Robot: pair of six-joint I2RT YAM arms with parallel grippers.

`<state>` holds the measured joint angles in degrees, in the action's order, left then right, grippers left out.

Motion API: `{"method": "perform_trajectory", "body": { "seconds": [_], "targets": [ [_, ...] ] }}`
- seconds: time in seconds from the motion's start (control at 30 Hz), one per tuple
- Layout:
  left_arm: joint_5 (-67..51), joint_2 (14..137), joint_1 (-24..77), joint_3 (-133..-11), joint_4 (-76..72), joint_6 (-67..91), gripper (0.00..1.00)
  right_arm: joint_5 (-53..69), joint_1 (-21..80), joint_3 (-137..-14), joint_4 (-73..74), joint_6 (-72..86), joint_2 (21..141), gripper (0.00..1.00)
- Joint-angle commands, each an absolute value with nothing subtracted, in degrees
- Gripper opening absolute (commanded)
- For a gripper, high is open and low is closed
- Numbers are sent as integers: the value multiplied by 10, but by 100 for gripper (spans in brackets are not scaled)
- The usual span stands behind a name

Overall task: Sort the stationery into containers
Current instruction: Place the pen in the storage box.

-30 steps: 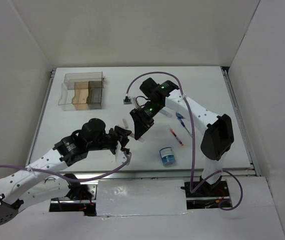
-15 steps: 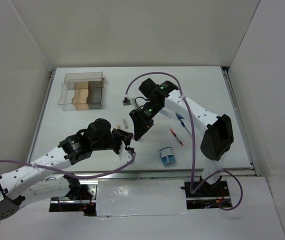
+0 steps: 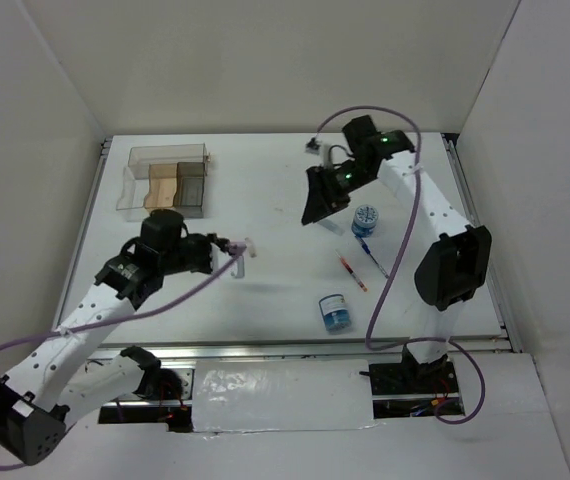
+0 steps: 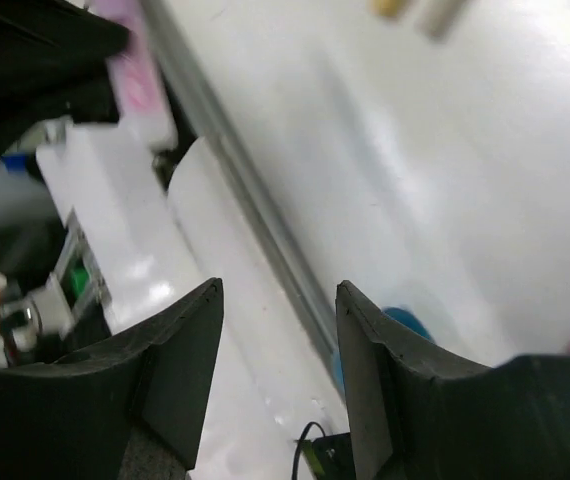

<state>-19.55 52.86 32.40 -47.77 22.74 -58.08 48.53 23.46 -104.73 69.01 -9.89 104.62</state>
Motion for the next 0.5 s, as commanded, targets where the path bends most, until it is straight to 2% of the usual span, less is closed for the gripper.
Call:
{"method": "perform_trajectory", "body": {
  "seconds": [0.0, 0.2, 0.33, 0.47],
  "targets": [
    [-309, 552, 186, -531, 242, -608, 0, 482, 160, -1068, 689, -90, 1038, 56],
    [-426, 742, -16, -690, 263, -702, 0, 489, 106, -1037, 669, -85, 1027, 55],
    [-450, 883, -73, -800, 238, -750, 0, 490, 105, -1018, 660, -84, 1024, 54],
    [-436, 971, -97, -878, 195, -804, 0, 490, 103, -998, 651, -83, 1025, 54]
  ]
}}
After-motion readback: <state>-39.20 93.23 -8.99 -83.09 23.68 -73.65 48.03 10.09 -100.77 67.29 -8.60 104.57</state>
